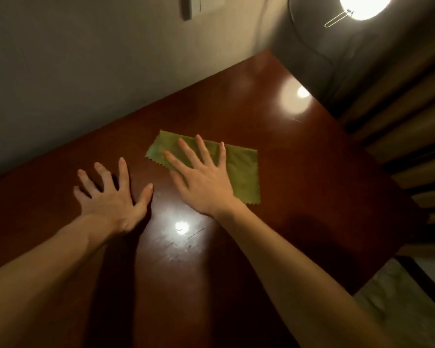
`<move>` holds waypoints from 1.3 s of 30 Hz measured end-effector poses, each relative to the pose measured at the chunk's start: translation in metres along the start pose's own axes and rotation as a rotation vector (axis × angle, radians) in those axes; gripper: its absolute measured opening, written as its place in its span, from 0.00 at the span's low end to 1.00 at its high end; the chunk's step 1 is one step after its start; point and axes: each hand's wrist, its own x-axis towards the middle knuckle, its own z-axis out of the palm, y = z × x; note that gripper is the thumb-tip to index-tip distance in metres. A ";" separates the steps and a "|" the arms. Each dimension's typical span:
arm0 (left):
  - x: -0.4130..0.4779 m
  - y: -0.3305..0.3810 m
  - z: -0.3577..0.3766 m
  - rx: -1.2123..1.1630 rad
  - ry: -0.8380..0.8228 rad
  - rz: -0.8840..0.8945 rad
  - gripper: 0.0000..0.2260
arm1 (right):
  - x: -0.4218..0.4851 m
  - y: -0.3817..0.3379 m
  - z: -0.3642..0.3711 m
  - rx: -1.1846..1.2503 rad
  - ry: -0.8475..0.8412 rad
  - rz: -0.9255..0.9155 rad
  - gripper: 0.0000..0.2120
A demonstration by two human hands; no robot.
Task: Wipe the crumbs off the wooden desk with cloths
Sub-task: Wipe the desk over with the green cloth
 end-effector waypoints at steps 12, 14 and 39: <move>-0.003 0.007 -0.020 -0.058 -0.198 -0.015 0.42 | 0.007 0.225 -0.063 -0.019 0.045 0.733 0.29; -0.003 0.007 -0.020 -0.070 -0.205 -0.018 0.42 | 0.042 0.193 -0.061 -0.002 0.043 0.630 0.29; -0.012 -0.006 -0.018 -0.231 -0.212 0.086 0.48 | -0.106 0.173 -0.032 0.012 0.176 0.981 0.28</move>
